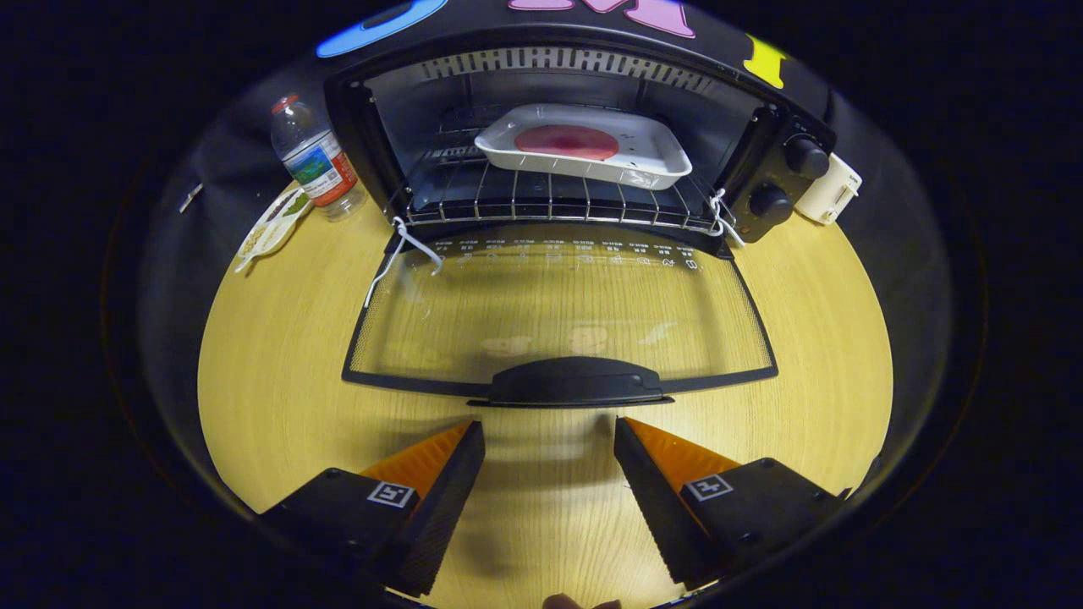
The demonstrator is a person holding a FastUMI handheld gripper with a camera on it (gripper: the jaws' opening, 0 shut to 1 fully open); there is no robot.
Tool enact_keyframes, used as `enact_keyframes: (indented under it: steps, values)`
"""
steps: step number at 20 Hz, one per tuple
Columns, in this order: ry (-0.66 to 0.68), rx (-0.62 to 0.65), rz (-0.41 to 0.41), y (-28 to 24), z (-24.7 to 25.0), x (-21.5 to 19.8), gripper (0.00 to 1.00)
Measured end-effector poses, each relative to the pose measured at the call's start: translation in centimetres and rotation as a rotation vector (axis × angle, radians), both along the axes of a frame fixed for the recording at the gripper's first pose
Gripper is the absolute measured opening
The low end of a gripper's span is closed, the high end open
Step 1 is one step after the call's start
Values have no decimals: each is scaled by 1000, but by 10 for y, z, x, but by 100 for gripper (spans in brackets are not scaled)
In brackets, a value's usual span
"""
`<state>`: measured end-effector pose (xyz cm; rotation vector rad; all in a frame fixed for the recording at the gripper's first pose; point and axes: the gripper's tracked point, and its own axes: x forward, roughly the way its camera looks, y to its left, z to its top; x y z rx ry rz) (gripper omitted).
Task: Open the toaster oven, put the food inside, and close the toaster oven door.
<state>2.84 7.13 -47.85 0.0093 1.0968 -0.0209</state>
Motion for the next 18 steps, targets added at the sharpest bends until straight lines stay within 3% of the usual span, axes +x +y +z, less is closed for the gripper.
enact_keyframes:
  steps: [3, 5, 18]
  values:
    - [35, 31, -43, 0, -6, 4, 99]
    - [15, 16, -20, -1, -1, 2, 99]
    - [-243, 68, -43, -8, 87, 9, 100]
